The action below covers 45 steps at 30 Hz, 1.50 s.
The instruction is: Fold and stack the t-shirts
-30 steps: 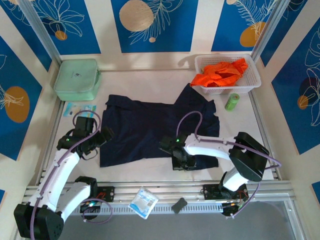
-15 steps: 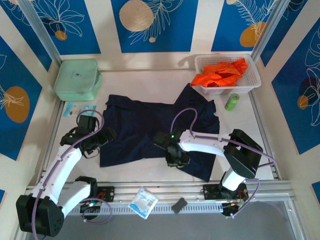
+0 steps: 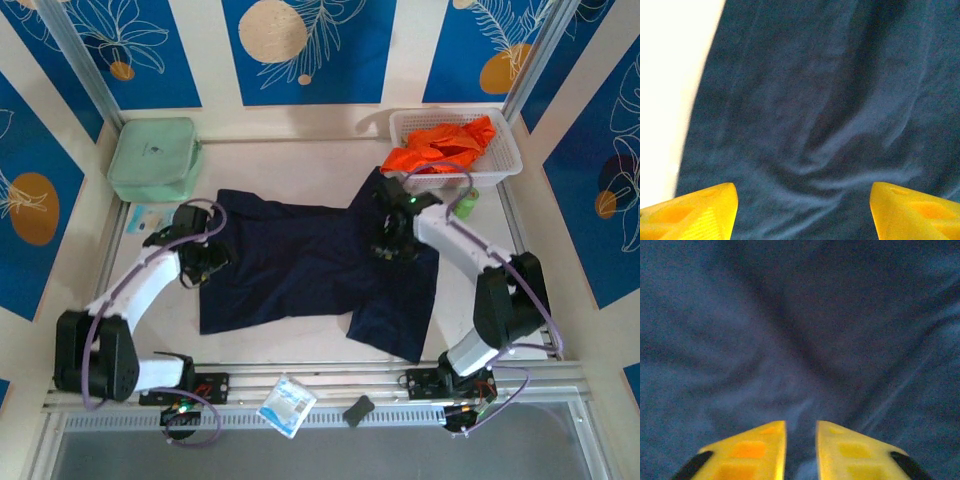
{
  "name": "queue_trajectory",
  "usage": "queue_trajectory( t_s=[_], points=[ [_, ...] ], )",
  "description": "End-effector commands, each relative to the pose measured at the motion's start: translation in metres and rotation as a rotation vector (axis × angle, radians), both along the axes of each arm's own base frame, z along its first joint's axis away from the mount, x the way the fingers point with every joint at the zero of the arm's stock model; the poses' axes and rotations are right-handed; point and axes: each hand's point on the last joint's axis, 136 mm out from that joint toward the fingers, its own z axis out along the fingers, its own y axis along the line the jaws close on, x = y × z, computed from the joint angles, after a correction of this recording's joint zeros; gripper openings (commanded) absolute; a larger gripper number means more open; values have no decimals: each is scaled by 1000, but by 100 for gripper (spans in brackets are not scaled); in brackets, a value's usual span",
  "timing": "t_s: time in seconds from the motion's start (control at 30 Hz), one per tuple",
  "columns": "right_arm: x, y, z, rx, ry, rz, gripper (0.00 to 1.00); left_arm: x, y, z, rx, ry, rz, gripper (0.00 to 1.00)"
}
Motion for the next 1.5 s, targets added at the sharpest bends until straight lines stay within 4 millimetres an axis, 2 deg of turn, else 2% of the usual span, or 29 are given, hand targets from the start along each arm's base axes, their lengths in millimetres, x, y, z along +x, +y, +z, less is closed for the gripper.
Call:
queue_trajectory(
  t_s=[0.0, 0.07, 0.17, 0.3, 0.4, 0.5, 0.6, 0.83, 0.97, 1.07, 1.23, 1.27, 1.33, 1.47],
  points=[
    [46, -15, -18, 40, -23, 42, 11, 47, -16, 10, -17, -89, -45, 69],
    [70, -30, -32, 45, -16, -5, 3, 67, -23, 4, -7, -78, -57, 68],
    [91, -47, -52, 55, 17, -70, 0, 87, -35, -14, -5, -45, -78, 67],
    [94, -64, -74, 62, 64, -171, 0, 91, -44, -48, -5, 22, -89, 66],
    [80, -76, -87, 62, 109, -255, 0, 79, -48, -69, 3, 63, -94, 66],
    [62, -83, -98, 87, 146, -334, 0, 57, -49, -89, 10, 115, -99, 66],
    [44, -91, -95, 66, 148, -388, 0, 31, -48, -104, 6, 162, -102, 66],
    [7, -115, -89, 52, 144, -456, 0, -24, -41, -112, 9, 213, -103, 66],
    [1, -122, -84, 65, 127, -452, 0, -42, -40, -105, 12, 215, -106, 66],
    [7, -112, -63, 70, 85, -376, 0, -43, -39, -88, 22, 184, -112, 68],
    [20, -76, -5, 0, -43, -196, 33, -18, -40, -36, 53, 72, -134, 79],
    [23, -67, 3, -7, -63, -165, 37, -12, -40, -26, 57, 50, -138, 80],
    [33, -48, 15, 10, -97, -122, 40, 1, -43, -3, 58, 2, -146, 81],
    [60, -32, 7, 34, -94, -104, 38, 18, -49, 21, 58, -48, -165, 82]
  ],
)
